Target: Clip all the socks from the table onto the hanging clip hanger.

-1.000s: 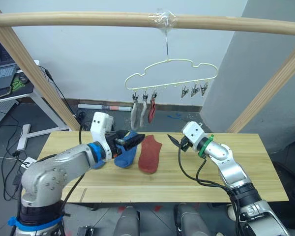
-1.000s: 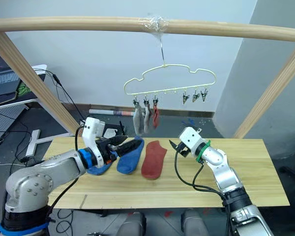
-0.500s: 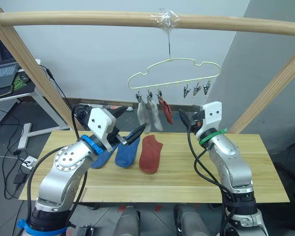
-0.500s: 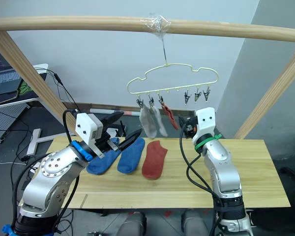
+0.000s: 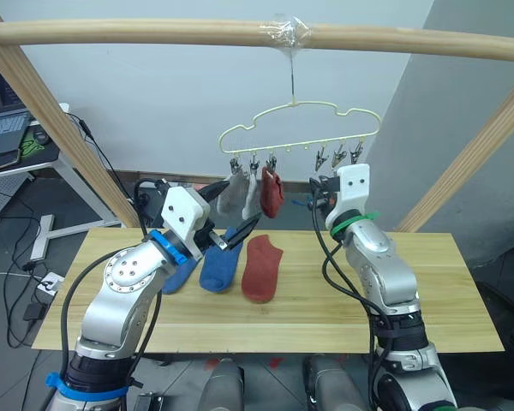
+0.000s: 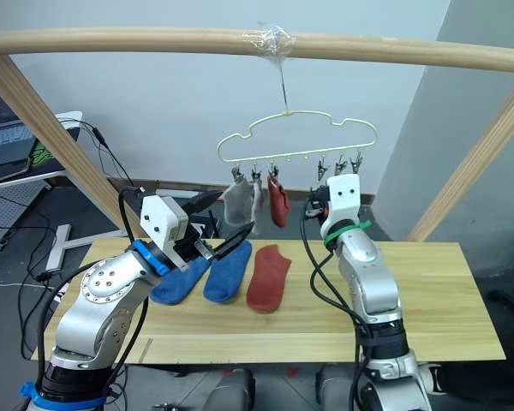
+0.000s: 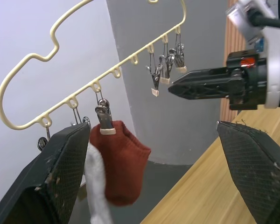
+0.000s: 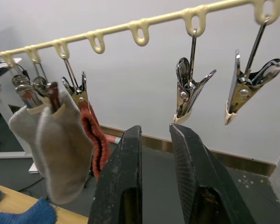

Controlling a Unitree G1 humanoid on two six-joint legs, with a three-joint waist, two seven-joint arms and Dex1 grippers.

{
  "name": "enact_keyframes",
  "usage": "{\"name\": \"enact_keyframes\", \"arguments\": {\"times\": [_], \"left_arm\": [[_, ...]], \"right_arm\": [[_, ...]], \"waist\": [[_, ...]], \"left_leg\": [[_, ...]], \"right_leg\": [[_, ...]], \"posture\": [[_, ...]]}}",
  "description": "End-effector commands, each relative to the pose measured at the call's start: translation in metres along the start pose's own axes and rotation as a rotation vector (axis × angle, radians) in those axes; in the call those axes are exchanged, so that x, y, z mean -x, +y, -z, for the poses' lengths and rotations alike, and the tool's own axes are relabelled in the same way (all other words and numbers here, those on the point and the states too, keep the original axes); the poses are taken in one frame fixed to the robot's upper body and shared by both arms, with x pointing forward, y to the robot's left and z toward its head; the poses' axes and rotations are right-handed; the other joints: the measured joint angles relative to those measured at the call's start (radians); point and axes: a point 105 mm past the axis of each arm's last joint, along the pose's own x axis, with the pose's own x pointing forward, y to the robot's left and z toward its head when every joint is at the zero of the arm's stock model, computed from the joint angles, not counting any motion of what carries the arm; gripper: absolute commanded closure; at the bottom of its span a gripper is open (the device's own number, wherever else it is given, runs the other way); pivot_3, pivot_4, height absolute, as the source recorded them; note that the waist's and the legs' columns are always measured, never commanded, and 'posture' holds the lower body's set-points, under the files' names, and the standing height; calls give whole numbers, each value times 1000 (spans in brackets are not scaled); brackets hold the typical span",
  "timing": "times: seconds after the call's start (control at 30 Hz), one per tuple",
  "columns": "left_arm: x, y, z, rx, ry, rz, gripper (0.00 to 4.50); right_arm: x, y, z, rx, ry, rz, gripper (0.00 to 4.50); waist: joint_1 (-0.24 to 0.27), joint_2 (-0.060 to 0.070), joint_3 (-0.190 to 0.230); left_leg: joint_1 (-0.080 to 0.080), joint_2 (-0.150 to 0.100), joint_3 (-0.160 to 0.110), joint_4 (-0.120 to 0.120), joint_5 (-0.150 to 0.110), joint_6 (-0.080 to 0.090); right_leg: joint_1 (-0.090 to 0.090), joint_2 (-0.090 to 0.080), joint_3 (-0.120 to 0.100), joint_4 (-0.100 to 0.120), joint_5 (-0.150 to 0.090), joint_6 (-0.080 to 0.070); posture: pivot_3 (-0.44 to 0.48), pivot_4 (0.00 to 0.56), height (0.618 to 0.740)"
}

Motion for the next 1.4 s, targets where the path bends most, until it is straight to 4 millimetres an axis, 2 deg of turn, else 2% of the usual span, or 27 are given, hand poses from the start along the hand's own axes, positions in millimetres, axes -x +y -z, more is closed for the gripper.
{"name": "enact_keyframes", "arguments": {"times": [0.03, 0.13, 0.2, 0.47, 0.57, 0.67, 0.9, 1.0, 1.13, 1.4], "left_arm": [[-1, 2, -16, -35, -50, -10, 0], [-1, 4, -17, -29, -53, -17, 0], [-2, 3, -16, -32, -48, -13, 0], [-3, 3, -15, -34, -46, -16, 0], [-3, 4, -15, -33, -46, -17, 0], [-3, 4, -15, -32, -46, -16, 0], [-2, 6, -15, -29, -47, -27, 0], [-3, 7, -15, -28, -49, -33, 0], [-3, 6, -15, -26, -48, -33, 0], [-4, 6, -16, -27, -51, -34, 0]], "right_arm": [[-3, -1, -15, -2, -58, 22, 3593], [-6, -3, -15, -14, -55, 36, 2988], [-7, -2, -17, -8, -59, 36, 2342], [-12, 0, -18, -9, -63, 34, 2342], [-14, 0, -19, -10, -64, 39, 2948], [-15, -2, -19, -11, -62, 51, 3986], [-15, -5, -19, -10, -53, 63, 3986], [-15, -5, -18, -15, -54, 63, 3422], [-17, -7, -18, -21, -46, 77, 2005], [-24, -12, -21, -21, -46, 96, 2005]], "waist": [[0, 0, 0], [0, 0, 0], [0, 0, 0], [0, 0, 0], [0, 1, 1], [0, 1, 1], [0, 2, 1], [0, 2, 1], [0, 2, 1], [0, 2, 1]], "left_leg": [[0, 0, 0, 0, 0, 0], [0, 0, 0, 0, 0, 0], [0, 0, 0, 0, 0, 0], [0, 0, 0, 0, 0, 0], [0, 0, 0, 0, 0, 0], [0, 0, 0, 0, 0, 0], [0, 0, 0, -1, 0, 0], [0, 0, 0, -1, 0, 0], [0, 0, 0, -1, 0, 0], [0, 0, 0, -1, 0, 0]], "right_leg": [[0, 0, 0, 0, 0, 0], [0, 0, 0, 0, 0, 0], [0, 0, 0, 0, 0, 0], [0, 0, 0, 0, 0, 0], [0, 0, 0, 0, 0, 0], [0, 0, 0, 0, 0, 0], [0, 0, 0, 0, 0, 0], [0, 0, 0, 0, 0, 0], [0, 0, 0, 0, 0, 0], [0, 0, 0, 0, 0, -1]], "posture": [[143, 179, 740], [144, 181, 740], [145, 181, 740], [142, 184, 740], [142, 184, 740], [141, 184, 740], [146, 183, 740], [146, 183, 740], [146, 183, 740], [146, 183, 740]]}}
